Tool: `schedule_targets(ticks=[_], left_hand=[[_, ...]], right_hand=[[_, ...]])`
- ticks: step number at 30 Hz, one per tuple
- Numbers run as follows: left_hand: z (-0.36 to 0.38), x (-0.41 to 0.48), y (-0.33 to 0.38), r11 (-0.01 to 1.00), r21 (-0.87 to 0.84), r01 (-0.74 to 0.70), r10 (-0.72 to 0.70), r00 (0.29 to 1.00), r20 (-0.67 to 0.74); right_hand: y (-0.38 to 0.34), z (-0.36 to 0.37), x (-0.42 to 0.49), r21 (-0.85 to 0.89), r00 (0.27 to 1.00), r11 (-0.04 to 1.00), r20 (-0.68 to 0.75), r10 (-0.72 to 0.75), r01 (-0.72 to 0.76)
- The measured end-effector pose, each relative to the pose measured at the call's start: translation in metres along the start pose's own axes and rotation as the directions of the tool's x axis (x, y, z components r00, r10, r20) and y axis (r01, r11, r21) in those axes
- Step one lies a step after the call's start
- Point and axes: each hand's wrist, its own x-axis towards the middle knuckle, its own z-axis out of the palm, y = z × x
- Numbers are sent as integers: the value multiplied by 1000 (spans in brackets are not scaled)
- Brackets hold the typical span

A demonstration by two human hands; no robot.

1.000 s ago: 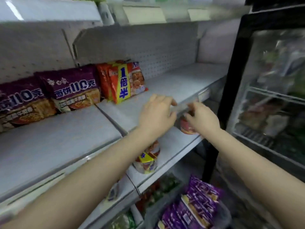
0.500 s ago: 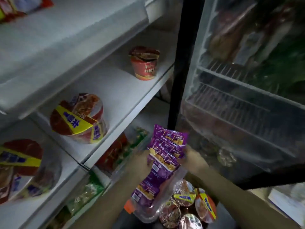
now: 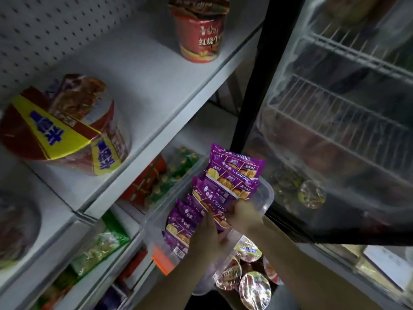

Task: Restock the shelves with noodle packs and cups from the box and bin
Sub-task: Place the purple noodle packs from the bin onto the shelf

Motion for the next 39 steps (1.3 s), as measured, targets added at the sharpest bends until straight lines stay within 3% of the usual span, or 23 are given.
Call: schedule_targets(ticks=[5, 9, 13, 16, 19, 21, 24, 27, 29, 34, 39], left_hand=[[-23, -20, 0, 994, -107, -1, -8, 997, -77], [-70, -33, 19, 971, -224, -81, 45, 985, -165], [-120, -50, 38, 971, -215, -106, 58, 975, -215], [-160, -70, 52, 914, -383, -133, 57, 977, -204], [-200, -94, 63, 834, -535, -139, 43, 981, -188], [-225, -110, 72, 792, -591, -156, 48, 980, -194], [-262, -141, 97, 741, -637, -212, 71, 968, -240], [-294, -173, 121, 684, -676, -272, 69, 948, -312], [-312, -194, 137, 638, -707, -304, 73, 938, -338], [-359, -253, 174, 636, -642, -428, 132, 880, -456], [-399, -307, 182, 685, -469, -558, 169, 747, -643]], right_hand=[[-33, -23, -11, 168, 998, 986, 53, -18, 8], [-57, -53, -24, 336, 997, 942, 68, -33, 9], [-68, -87, -45, 581, 997, 813, 75, -22, -26], [-75, -121, -62, 673, 996, 734, -42, -78, 86], [-70, -155, -75, 600, 968, 766, -223, -116, 230], [-63, -175, -87, 562, 960, 780, -207, -188, 275], [-66, -200, -116, 550, 934, 787, 34, -355, 279], [-81, -218, -140, 565, 837, 783, 273, -474, 259], [-95, -230, -155, 565, 767, 773, 347, -540, 288], [-136, -263, -192, 510, 690, 686, 224, -688, 518], [-186, -290, -218, 541, 606, 531, 47, -794, 653]])
